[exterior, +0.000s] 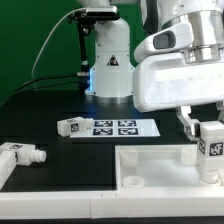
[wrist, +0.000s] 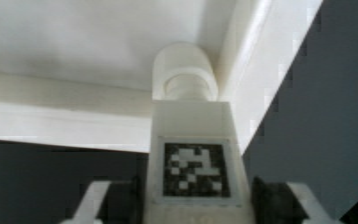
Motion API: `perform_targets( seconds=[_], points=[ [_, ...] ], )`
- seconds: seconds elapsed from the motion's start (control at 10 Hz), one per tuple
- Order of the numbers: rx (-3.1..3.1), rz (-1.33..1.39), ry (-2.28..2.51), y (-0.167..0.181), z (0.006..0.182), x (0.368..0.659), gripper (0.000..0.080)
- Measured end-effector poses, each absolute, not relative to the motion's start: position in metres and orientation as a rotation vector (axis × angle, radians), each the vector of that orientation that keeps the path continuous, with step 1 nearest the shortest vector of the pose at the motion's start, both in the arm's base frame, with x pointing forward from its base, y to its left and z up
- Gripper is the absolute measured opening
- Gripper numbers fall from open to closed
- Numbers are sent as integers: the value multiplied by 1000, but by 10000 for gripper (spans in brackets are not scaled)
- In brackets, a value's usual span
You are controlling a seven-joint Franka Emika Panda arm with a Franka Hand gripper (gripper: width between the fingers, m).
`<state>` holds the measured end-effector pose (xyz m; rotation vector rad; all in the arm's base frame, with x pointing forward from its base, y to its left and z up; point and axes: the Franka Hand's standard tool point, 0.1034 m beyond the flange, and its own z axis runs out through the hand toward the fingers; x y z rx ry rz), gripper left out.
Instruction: Assemble square table
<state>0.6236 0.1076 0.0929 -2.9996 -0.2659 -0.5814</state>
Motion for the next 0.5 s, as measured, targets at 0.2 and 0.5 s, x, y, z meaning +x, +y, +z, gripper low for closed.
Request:
perform_targets(
  seconds=[0.2, 0.5],
  points=[
    [-3000, -578, -264, 108, 87, 622, 287],
    [-2998, -602, -265, 109, 79, 622, 287]
  ],
)
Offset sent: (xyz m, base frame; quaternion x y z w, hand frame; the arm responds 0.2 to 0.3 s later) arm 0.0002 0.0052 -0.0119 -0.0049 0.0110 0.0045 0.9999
